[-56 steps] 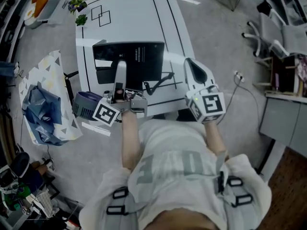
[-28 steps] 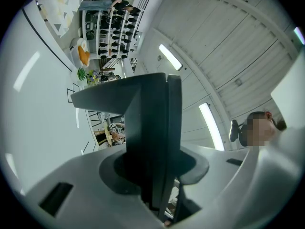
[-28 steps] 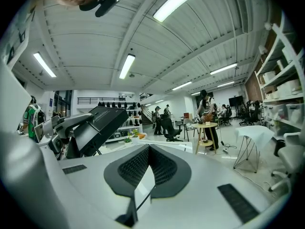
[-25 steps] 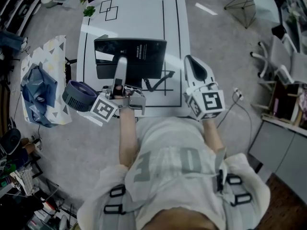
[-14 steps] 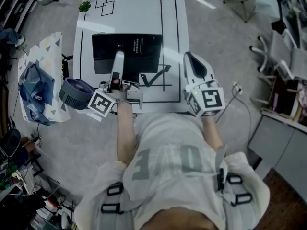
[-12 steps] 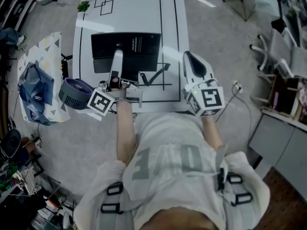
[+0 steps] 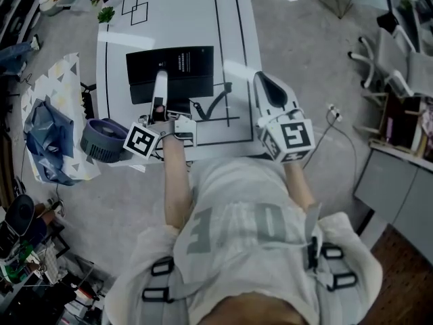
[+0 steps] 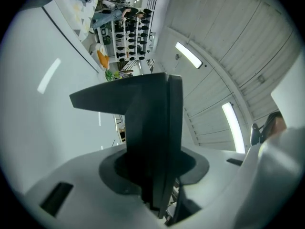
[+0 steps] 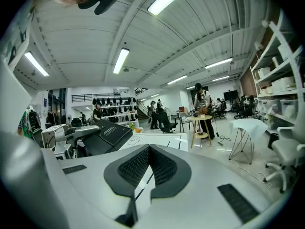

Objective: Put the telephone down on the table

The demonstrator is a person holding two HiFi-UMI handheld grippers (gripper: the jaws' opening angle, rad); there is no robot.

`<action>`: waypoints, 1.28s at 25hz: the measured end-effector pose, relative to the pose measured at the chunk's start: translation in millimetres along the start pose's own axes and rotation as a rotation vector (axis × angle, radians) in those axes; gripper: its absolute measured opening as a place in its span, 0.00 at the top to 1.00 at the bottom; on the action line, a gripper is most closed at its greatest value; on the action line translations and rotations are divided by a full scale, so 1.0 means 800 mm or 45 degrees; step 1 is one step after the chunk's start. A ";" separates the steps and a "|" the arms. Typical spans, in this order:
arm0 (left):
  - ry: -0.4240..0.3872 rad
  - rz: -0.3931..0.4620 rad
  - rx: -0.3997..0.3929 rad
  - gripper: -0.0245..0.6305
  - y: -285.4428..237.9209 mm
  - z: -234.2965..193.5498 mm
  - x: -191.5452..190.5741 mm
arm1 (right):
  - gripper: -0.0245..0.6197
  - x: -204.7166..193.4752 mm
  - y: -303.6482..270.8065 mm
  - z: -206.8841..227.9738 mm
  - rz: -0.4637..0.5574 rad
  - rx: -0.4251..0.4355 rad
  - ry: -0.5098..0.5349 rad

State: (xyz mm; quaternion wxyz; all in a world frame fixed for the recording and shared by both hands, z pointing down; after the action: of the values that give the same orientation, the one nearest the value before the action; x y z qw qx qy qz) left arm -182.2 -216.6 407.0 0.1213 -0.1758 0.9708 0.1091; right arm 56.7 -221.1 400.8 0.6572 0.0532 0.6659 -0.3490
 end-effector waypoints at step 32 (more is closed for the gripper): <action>0.104 -0.128 0.341 0.71 -0.021 -0.143 -0.013 | 0.95 -0.018 -0.021 0.006 -0.090 0.006 -0.014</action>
State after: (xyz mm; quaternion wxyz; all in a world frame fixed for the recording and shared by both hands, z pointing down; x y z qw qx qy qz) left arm -188.8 -257.5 515.3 0.1093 -0.2109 0.9708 -0.0348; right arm 53.6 -230.5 420.8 0.6479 0.0292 0.6631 -0.3737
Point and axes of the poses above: the fingertips, and each gripper's own axes: y backward along the fingers, z to its right, x out of its top, the point moved 3 cm from there along y, backward along the fingers, and after that the axes turned 9 degrees about -z, right-handed, at the moved point
